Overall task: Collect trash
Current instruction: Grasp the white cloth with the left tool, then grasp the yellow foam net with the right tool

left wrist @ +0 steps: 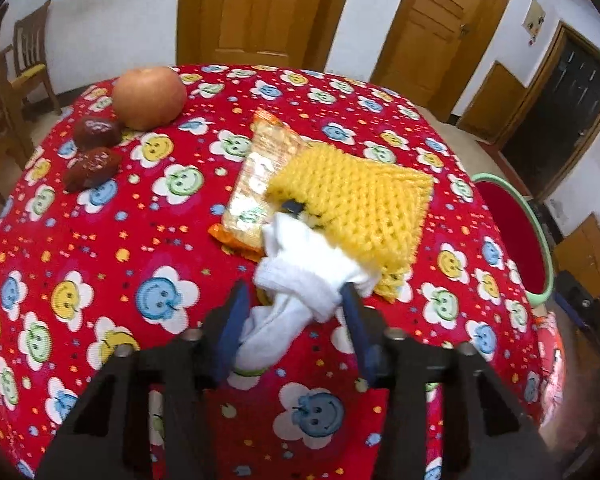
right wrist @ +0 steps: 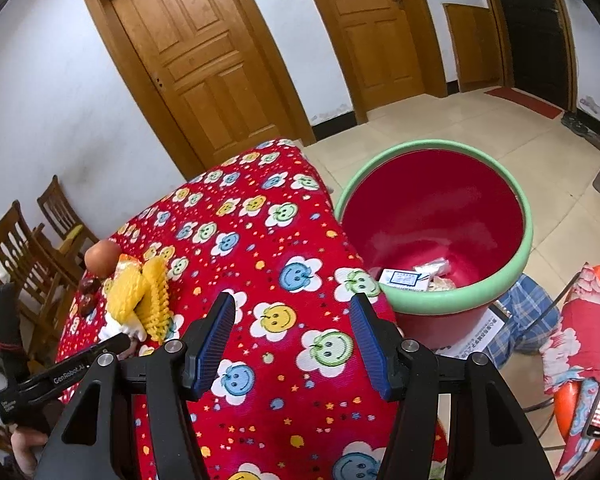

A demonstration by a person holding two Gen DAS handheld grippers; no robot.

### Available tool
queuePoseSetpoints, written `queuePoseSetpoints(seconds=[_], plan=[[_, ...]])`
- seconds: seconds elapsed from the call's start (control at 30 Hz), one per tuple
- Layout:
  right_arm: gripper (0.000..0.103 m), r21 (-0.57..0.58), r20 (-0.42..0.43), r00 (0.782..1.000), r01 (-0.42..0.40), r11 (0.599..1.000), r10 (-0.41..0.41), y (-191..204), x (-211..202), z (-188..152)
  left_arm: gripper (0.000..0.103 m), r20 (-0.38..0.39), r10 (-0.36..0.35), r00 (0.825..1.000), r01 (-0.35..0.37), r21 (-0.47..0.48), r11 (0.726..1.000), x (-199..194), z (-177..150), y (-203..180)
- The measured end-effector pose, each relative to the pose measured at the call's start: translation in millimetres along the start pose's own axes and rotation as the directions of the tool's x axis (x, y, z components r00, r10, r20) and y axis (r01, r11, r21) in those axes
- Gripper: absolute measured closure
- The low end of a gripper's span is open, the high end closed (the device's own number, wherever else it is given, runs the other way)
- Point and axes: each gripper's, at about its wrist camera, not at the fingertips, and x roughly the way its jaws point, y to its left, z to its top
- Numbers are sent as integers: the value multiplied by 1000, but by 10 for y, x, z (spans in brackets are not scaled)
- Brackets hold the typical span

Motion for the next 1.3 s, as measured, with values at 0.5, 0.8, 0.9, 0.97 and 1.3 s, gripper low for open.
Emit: queuePoseSetpoints(seconds=[0.5,0.8,0.9,0.97,1.3], plan=[[42,-77,-53,995,-83,994,79,419,191,-19,83,67,-81,994,83,-33,996,-409,-72,136],[42,-132,-107,985,-149,980,135,814,400,-31,83,126,-45,991,60,-116,991,-616,-80,441],[42,-150,-125,981,-165,975,147,937,481,-48,83,133,-31,991,50,-143,988,-628,-71,554],[42,-160,-133,979,-178,971,157,1010,541,-44,83,133,-27,991,48,-159,986,-622,-70,618],[42,-129,-139,977,-180,975,162,1139,896,70,83,128,-22,991,48,-200,979,-560,-66,794]])
